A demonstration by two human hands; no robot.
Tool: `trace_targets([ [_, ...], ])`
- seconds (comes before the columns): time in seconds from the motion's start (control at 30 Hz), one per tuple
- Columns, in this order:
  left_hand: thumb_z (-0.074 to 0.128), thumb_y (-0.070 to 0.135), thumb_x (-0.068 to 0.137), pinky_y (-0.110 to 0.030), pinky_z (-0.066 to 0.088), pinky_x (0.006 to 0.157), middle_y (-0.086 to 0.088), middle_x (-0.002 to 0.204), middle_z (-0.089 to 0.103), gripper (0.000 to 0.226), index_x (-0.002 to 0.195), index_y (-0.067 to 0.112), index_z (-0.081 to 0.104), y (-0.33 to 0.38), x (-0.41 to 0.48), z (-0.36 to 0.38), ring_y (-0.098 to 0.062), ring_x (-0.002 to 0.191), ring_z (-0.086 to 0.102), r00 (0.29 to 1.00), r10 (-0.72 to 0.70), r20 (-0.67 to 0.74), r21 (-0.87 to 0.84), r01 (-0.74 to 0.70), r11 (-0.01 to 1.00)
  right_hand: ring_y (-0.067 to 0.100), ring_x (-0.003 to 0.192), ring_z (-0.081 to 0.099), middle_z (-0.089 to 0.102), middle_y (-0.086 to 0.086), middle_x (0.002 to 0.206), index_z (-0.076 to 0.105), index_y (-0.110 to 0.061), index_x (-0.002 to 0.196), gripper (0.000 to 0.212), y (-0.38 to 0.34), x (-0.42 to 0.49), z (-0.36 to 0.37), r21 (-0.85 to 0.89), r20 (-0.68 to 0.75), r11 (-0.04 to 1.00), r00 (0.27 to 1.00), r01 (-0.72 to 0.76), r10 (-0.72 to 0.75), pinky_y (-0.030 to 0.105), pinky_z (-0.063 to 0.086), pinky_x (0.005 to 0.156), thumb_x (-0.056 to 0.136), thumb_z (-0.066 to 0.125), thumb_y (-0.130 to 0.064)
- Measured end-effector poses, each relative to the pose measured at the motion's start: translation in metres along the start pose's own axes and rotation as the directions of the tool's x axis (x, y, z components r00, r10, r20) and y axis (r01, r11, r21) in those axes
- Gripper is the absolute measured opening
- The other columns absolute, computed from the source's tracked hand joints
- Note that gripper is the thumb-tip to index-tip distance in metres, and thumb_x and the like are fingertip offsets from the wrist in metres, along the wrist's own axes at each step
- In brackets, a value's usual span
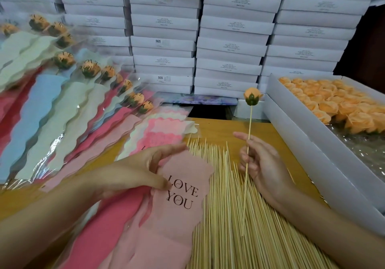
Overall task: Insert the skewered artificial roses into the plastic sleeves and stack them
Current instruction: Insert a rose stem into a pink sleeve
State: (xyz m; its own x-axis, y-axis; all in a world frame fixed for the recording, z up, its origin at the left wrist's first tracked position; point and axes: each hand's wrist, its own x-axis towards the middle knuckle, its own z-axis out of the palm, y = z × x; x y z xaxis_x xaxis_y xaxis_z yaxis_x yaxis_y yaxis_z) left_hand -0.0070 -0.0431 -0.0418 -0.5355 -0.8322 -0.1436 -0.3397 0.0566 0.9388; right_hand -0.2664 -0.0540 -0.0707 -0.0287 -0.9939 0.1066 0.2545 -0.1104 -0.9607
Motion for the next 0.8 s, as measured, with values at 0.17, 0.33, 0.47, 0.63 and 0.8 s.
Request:
trace_targets([
  [0.17,0.067,0.003,0.084,-0.022,0.053,0.066,-0.023,0.102,0.06,0.042,0.121,0.025,0.068,0.003,0.006,0.002,-0.031,0.08,0.061,0.99,0.095,-0.102,-0.105,-0.106,0.989,0.003,0.04,0.034,0.047,-0.006,0.053,0.065,-0.014,0.115,0.03,0.002,0.001,0.0,-0.018,-0.012,1.0,1.0,0.013,-0.013,0.019,0.038,0.047,0.104,0.037,-0.014],
  [0.33,0.065,0.005,0.09,-0.022,0.049,0.061,-0.026,0.085,0.069,0.012,0.098,0.004,0.074,-0.007,0.019,0.019,-0.019,0.064,0.064,0.905,0.159,-0.396,-0.158,-0.237,0.959,0.002,0.042,0.035,0.048,-0.007,0.054,0.064,-0.018,0.118,0.03,0.003,0.001,-0.001,-0.076,-0.021,0.996,0.998,0.052,-0.054,0.023,0.036,0.052,0.106,0.036,-0.017],
  [0.47,0.068,0.001,0.087,-0.016,0.048,0.065,0.006,0.089,0.074,0.022,0.105,0.011,0.068,-0.015,0.022,0.026,-0.004,0.065,0.062,0.882,0.207,-0.423,0.023,-0.218,0.976,0.003,0.042,0.034,0.048,-0.006,0.055,0.06,-0.021,0.124,0.03,0.002,0.002,0.0,-0.148,-0.069,0.984,0.991,0.103,-0.114,0.031,0.03,0.058,0.106,0.036,-0.018],
  [0.63,0.066,0.0,0.088,-0.005,0.044,0.059,0.019,0.056,0.063,0.017,0.101,0.01,0.067,-0.021,0.026,0.026,0.004,0.049,0.052,0.891,0.24,-0.386,0.048,-0.24,0.97,0.003,0.044,0.036,0.053,-0.008,0.057,0.06,-0.023,0.118,0.03,-0.004,0.005,-0.001,-0.166,-0.137,0.963,0.962,0.211,-0.235,0.024,0.038,0.053,0.106,0.035,-0.015],
  [0.8,0.068,0.004,0.086,-0.014,0.03,0.037,-0.021,0.059,0.052,0.002,0.089,0.003,0.068,-0.02,0.028,0.025,-0.007,0.037,0.037,0.889,0.211,-0.407,-0.041,-0.248,0.968,0.004,0.05,0.049,0.061,-0.007,0.063,0.056,-0.021,0.103,0.024,-0.014,0.01,-0.002,-0.048,-0.234,0.953,0.924,0.3,-0.303,0.017,0.045,0.05,0.105,0.035,-0.009],
])
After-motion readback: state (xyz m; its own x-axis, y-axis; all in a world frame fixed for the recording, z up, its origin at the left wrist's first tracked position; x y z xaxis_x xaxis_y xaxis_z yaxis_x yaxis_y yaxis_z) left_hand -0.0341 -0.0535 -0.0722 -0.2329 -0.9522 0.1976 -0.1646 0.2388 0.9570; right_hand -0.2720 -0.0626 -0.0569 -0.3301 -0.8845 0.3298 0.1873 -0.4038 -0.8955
